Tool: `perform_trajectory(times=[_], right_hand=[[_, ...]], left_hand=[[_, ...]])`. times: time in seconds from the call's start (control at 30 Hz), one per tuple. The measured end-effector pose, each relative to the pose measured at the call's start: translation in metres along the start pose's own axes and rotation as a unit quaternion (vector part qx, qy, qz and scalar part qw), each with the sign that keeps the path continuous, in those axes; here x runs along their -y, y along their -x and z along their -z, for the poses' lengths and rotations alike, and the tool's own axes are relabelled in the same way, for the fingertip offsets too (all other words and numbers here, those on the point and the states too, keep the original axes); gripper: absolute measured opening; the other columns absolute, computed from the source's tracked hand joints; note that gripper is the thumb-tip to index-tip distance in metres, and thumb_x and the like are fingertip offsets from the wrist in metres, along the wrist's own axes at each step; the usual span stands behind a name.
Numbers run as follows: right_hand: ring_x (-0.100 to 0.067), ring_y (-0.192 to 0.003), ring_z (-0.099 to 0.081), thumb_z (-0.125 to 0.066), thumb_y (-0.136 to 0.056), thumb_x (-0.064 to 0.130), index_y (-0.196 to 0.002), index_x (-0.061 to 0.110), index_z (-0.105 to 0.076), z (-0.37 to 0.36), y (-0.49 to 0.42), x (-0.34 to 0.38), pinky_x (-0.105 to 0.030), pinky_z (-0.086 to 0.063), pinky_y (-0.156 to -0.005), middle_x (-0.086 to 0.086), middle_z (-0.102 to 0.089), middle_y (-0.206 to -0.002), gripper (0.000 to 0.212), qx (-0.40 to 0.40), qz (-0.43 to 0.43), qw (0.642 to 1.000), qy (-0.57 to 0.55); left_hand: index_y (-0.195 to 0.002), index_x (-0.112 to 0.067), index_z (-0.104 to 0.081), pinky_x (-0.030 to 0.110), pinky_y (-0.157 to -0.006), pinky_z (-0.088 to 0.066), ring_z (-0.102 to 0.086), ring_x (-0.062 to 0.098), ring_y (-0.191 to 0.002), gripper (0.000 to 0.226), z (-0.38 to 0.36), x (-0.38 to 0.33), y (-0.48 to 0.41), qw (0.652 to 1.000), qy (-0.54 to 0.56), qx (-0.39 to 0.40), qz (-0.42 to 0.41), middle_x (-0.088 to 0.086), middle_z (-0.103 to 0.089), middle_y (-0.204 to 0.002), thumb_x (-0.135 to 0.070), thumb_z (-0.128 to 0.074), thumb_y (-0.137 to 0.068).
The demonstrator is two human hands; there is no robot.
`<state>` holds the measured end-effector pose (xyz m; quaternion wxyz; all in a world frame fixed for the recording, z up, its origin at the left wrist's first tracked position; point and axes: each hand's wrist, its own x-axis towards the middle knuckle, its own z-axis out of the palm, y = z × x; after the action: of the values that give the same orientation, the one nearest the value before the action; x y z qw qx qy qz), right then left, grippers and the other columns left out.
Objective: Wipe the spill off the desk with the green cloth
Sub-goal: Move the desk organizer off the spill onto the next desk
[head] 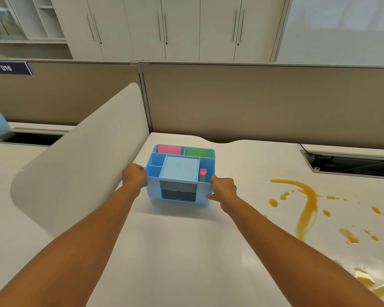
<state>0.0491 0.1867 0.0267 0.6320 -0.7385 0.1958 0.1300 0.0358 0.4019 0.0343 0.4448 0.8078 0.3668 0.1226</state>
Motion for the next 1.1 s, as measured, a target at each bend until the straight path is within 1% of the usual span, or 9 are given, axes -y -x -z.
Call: perform_trajectory(times=[0.17, 0.3, 0.5, 0.6, 0.7, 0.8, 0.87, 0.97, 1.1], right_hand=[[-0.034, -0.109, -0.06, -0.052, -0.091, 0.022, -0.114, 0.005, -0.05, -0.018, 0.006, -0.005, -0.037, -0.057, -0.088, -0.018, -0.059, -0.122, 0.029, -0.002, -0.007, 1.0, 0.01], [-0.034, -0.109, -0.06, -0.052, -0.091, 0.022, -0.12, 0.004, -0.049, -0.024, 0.009, -0.007, -0.036, -0.057, -0.086, -0.018, -0.058, -0.123, 0.033, -0.005, -0.011, 1.0, 0.013], [-0.034, -0.11, -0.058, -0.052, -0.091, 0.023, -0.114, 0.007, -0.049, -0.027, 0.009, -0.011, -0.036, -0.057, -0.087, -0.018, -0.058, -0.124, 0.028, -0.009, -0.014, 1.0, 0.017], [-0.034, -0.11, -0.058, -0.052, -0.091, 0.024, -0.119, 0.006, -0.048, -0.027, 0.01, -0.011, -0.036, -0.057, -0.088, -0.017, -0.058, -0.124, 0.034, -0.008, -0.015, 1.0, 0.02], [-0.033, -0.111, -0.058, -0.052, -0.091, 0.026, -0.121, 0.007, -0.048, -0.025, 0.013, -0.012, -0.037, -0.056, -0.09, -0.016, -0.058, -0.125, 0.036, -0.006, -0.015, 0.999, 0.034], [-0.033, -0.11, -0.059, -0.051, -0.09, 0.03, -0.122, 0.007, -0.049, -0.022, 0.015, -0.014, -0.036, -0.056, -0.09, -0.015, -0.058, -0.125, 0.039, -0.002, -0.008, 0.999, 0.051], [-0.032, -0.109, -0.059, -0.049, -0.091, 0.031, -0.122, 0.007, -0.052, -0.02, 0.015, -0.015, -0.036, -0.054, -0.091, -0.015, -0.058, -0.125, 0.039, -0.003, 0.005, 0.998, 0.066], [-0.026, -0.103, -0.055, -0.046, -0.094, 0.029, -0.121, 0.006, -0.055, -0.018, 0.015, -0.016, -0.041, -0.05, -0.099, -0.015, -0.058, -0.127, 0.037, -0.012, 0.037, 0.996, 0.081], [-0.027, -0.109, -0.054, -0.042, -0.097, 0.027, -0.124, 0.008, -0.054, -0.021, 0.015, -0.015, -0.042, -0.048, -0.101, -0.013, -0.056, -0.13, 0.036, -0.016, 0.047, 0.997, 0.065]], left_hand=[[-0.075, -0.003, -0.056, 0.044, -0.076, -0.055, -0.055, 0.033, -0.077, 0.013, 0.009, 0.017, -0.005, 1.0, 0.006, 0.013, 0.003, 0.018, -0.055, -0.086, 0.005, -0.05, -0.084], [-0.068, -0.003, -0.054, 0.035, -0.068, -0.046, -0.053, 0.033, -0.076, 0.018, 0.012, 0.024, -0.011, 1.0, 0.01, 0.024, 0.007, 0.018, -0.055, -0.086, 0.005, -0.051, -0.084], [-0.061, -0.005, -0.054, 0.046, -0.079, -0.054, -0.054, 0.033, -0.078, 0.025, 0.012, 0.027, -0.013, 0.999, 0.005, 0.032, 0.002, 0.019, -0.055, -0.086, 0.005, -0.049, -0.084], [-0.058, -0.007, -0.051, 0.042, -0.073, -0.052, -0.054, 0.033, -0.076, 0.029, 0.012, 0.029, -0.013, 0.999, 0.005, 0.031, -0.009, 0.019, -0.055, -0.085, 0.003, -0.048, -0.085], [-0.078, 0.001, -0.058, 0.045, -0.08, -0.054, -0.056, 0.036, -0.079, 0.013, 0.013, 0.024, -0.004, 0.999, -0.036, 0.024, -0.025, 0.023, -0.057, -0.088, -0.002, -0.048, -0.086], [-0.117, 0.005, -0.054, 0.045, -0.091, -0.047, -0.056, 0.041, -0.109, 0.03, 0.007, 0.014, 0.011, 0.993, -0.093, 0.009, -0.071, 0.029, -0.058, -0.119, -0.006, -0.045, -0.091], [-0.132, 0.001, -0.041, 0.046, -0.104, -0.038, -0.046, 0.038, -0.124, 0.041, 0.0, 0.008, 0.022, 0.978, -0.13, -0.004, -0.162, 0.024, -0.049, -0.135, -0.012, -0.044, -0.093], [-0.143, -0.007, -0.025, 0.043, -0.119, -0.013, -0.022, 0.029, -0.143, 0.05, -0.016, 0.006, 0.031, 0.919, -0.246, 0.046, -0.304, 0.014, -0.028, -0.153, -0.026, -0.035, -0.097], [-0.147, -0.013, -0.011, 0.039, -0.12, -0.002, -0.007, 0.022, -0.147, 0.055, -0.033, 0.009, 0.041, 0.861, -0.343, 0.145, -0.347, 0.006, -0.012, -0.159, -0.036, -0.023, -0.099]])
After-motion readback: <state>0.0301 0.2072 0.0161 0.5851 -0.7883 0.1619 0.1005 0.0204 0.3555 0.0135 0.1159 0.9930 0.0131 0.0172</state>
